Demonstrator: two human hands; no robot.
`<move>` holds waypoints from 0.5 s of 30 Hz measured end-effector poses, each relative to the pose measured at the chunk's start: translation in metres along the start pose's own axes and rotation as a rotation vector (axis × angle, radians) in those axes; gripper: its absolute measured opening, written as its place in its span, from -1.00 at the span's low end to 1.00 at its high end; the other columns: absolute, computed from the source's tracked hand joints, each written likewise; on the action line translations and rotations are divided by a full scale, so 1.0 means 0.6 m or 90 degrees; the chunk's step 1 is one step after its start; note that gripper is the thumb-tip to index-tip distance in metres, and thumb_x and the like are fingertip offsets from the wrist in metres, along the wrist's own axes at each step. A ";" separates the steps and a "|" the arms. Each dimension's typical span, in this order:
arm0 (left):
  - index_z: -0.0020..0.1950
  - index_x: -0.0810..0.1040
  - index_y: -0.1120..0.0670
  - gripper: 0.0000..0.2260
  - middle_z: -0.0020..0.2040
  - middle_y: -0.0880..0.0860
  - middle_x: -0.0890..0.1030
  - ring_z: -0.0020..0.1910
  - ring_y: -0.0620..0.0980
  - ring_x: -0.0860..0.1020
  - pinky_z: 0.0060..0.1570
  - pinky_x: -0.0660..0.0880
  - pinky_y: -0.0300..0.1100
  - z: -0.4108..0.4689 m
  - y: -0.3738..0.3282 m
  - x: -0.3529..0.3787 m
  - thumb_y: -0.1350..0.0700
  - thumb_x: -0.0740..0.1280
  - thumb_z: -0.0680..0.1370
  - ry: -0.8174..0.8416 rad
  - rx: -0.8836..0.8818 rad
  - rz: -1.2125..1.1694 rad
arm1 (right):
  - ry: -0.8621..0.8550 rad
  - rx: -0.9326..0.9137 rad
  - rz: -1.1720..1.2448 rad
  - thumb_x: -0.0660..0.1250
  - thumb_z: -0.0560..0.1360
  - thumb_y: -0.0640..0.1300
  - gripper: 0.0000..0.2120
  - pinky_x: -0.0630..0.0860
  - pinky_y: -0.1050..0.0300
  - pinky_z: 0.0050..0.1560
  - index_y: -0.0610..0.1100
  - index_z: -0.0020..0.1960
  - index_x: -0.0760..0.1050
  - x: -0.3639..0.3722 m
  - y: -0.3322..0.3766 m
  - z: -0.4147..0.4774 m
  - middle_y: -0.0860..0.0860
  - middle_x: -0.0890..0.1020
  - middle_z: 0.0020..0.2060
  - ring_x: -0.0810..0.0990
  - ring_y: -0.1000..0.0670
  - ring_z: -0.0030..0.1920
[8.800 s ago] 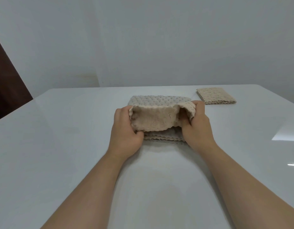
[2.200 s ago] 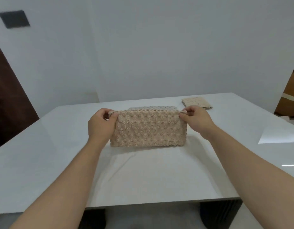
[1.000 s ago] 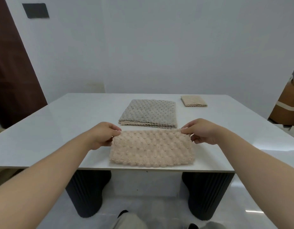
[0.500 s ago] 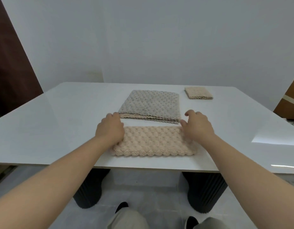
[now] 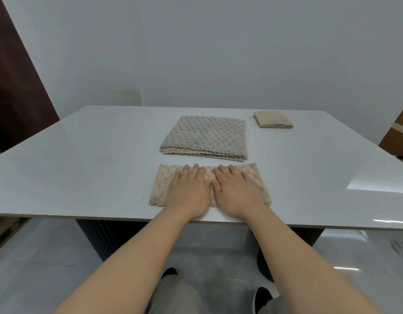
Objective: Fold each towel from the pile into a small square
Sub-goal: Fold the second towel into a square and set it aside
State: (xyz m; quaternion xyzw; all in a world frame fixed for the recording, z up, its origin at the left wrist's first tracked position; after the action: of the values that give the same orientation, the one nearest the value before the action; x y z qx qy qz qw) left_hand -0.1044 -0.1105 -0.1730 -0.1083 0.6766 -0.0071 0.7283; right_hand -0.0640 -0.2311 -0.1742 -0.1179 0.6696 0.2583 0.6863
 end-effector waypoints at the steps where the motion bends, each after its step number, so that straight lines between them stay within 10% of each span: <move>1: 0.67 -0.03 0.02 -0.47 0.67 0.00 -0.04 0.65 0.05 -0.10 0.60 -0.12 0.06 0.002 0.001 0.001 -0.10 -0.16 0.71 0.008 0.000 -0.001 | 0.001 0.002 0.003 -0.19 0.70 0.14 -0.43 -0.12 -0.08 0.61 -0.01 0.66 -0.02 0.002 0.000 0.002 0.05 0.02 0.64 -0.07 -0.02 0.63; 15: 0.67 -0.14 -0.06 -0.44 0.67 -0.04 -0.15 0.64 0.08 -0.21 0.58 -0.21 0.14 -0.017 0.100 -0.012 -0.20 -0.22 0.68 0.047 -0.081 0.016 | 0.045 0.116 0.022 -0.26 0.67 0.17 -0.41 -0.18 -0.19 0.59 0.00 0.66 -0.13 -0.013 -0.079 -0.014 0.06 -0.11 0.65 -0.18 -0.01 0.63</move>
State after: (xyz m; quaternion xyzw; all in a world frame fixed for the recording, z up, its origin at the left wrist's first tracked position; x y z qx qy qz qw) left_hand -0.1230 -0.0520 -0.1763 -0.1455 0.7034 0.0414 0.6945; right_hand -0.0466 -0.2770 -0.1757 -0.0521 0.7163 0.2037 0.6653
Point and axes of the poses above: each hand's wrist, its own z-axis towards the middle knuckle, its own x-axis out of the palm, y = z × x, the point moved 6 cm from there along z, towards the middle knuckle
